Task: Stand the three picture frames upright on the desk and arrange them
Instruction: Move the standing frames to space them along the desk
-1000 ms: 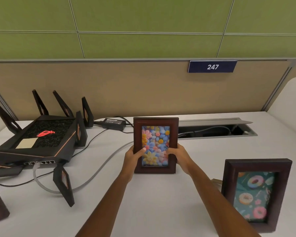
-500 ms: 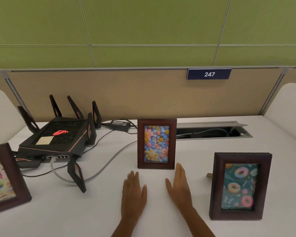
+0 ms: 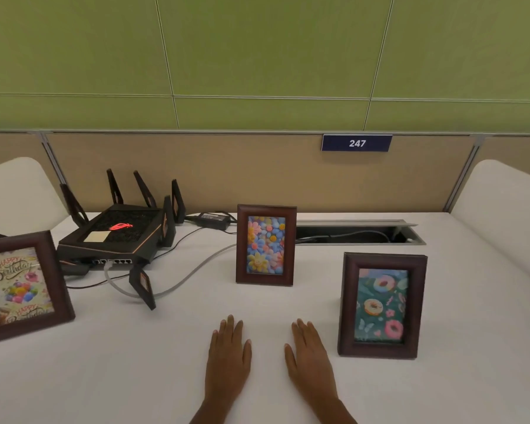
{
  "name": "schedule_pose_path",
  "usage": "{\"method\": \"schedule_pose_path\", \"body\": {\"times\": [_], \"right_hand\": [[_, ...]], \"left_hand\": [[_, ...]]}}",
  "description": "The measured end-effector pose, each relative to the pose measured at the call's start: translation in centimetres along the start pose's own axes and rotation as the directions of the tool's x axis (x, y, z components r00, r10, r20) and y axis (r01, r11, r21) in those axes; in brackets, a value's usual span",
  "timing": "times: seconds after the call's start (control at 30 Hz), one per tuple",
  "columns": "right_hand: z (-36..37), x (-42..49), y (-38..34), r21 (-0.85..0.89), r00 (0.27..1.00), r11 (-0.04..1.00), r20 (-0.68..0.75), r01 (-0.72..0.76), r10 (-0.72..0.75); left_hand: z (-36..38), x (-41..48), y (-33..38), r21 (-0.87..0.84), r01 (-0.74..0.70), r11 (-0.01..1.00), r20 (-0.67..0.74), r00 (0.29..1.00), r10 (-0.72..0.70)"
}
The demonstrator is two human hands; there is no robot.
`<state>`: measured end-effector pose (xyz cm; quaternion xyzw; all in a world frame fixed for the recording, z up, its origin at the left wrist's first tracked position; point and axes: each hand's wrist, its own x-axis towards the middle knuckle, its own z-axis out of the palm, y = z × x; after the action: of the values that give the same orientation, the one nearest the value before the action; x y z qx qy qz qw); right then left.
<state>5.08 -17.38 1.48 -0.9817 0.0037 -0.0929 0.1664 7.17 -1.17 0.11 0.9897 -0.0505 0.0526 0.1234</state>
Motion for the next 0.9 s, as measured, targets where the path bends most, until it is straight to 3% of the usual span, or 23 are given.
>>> {"method": "schedule_pose_path", "body": {"times": [0.13, 0.33, 0.57, 0.9], "right_hand": [[-0.5, -1.7, 0.6, 0.087, 0.997, 0.996, 0.078, 0.005, -0.012], [-1.4, -3.3, 1.0, 0.169, 0.996, 0.982, 0.054, -0.08, 0.071], [-3.8, -5.8, 1.6, 0.481, 0.956, 0.867, -0.167, -0.133, 0.239], [-7.6, -5.7, 7.6, 0.569, 0.779, 0.801, -0.412, -0.186, 0.473]], "left_hand": [[-0.2, -1.5, 0.6, -0.052, 0.029, 0.998, -0.019, 0.999, -0.03], [-0.8, -2.4, 0.8, -0.15, 0.059, 0.987, 0.024, 0.998, -0.056], [-1.5, -3.2, 2.7, -0.453, 0.065, 0.889, 0.005, 0.998, -0.07], [-3.1, -2.1, 9.5, -0.728, -0.02, 0.685, 0.035, 0.997, 0.065]]}}
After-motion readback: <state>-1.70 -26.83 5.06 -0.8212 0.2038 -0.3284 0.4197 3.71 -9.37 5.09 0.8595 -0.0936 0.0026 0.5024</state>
